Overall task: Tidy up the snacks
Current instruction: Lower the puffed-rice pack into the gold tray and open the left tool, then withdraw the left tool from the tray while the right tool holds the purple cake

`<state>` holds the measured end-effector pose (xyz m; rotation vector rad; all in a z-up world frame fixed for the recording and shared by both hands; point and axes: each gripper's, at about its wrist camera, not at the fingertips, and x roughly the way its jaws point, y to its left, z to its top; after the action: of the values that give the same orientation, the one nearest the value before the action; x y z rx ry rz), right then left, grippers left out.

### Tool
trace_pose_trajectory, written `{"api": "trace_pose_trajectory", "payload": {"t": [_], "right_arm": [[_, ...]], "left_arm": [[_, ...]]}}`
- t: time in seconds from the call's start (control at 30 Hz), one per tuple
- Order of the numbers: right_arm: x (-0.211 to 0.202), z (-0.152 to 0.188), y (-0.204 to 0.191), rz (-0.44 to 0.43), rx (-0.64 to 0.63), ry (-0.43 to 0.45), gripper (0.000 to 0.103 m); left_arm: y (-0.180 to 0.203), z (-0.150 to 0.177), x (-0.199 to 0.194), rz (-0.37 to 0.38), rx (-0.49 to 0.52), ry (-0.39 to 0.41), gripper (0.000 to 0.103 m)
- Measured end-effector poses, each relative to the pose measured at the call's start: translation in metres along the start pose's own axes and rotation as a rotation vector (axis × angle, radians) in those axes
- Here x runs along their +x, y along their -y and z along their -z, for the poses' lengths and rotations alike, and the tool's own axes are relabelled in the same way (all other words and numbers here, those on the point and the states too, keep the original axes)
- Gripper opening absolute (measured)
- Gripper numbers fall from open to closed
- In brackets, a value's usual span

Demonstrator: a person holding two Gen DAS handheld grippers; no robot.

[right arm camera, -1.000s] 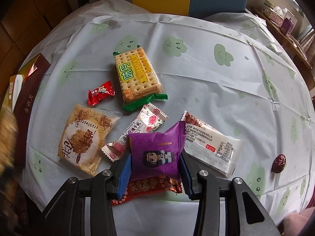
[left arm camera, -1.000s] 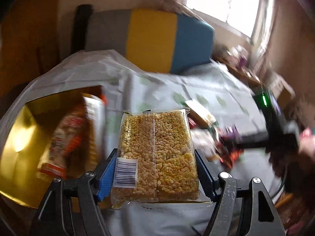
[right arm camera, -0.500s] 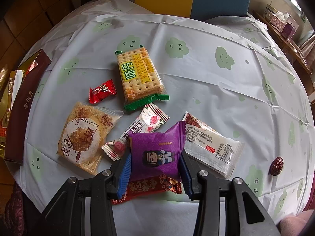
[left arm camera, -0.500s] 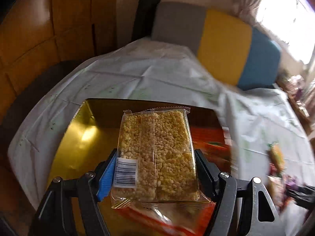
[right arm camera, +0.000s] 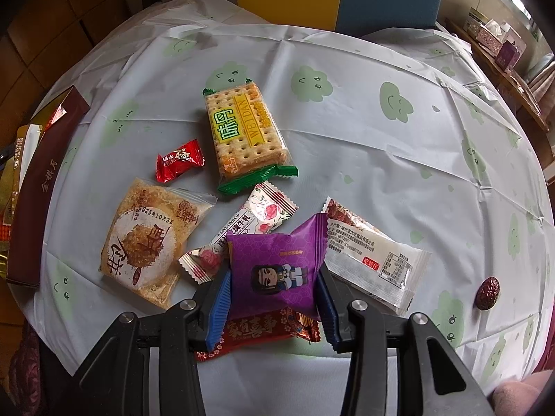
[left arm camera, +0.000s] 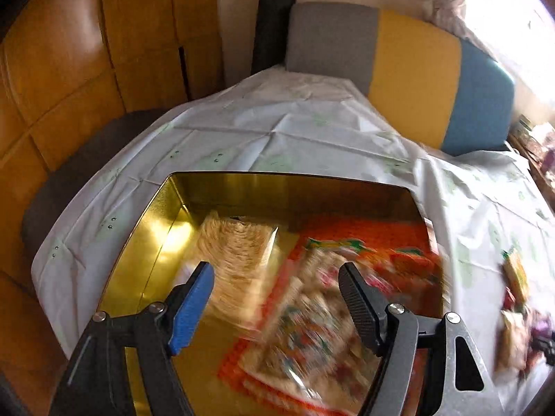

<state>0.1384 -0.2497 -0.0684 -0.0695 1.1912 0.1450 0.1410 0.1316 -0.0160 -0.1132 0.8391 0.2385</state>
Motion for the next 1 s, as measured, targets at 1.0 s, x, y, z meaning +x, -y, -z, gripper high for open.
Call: {"api": "trace_pose_trajectory", "payload": {"t": [1.0], "right_arm": [[-0.007,0.003,-0.005,0.032,-0.026,0.039,0.045]], "left_arm": [[0.136,0.139,-0.089,0.298,0.479,0.048,0.076]]}}
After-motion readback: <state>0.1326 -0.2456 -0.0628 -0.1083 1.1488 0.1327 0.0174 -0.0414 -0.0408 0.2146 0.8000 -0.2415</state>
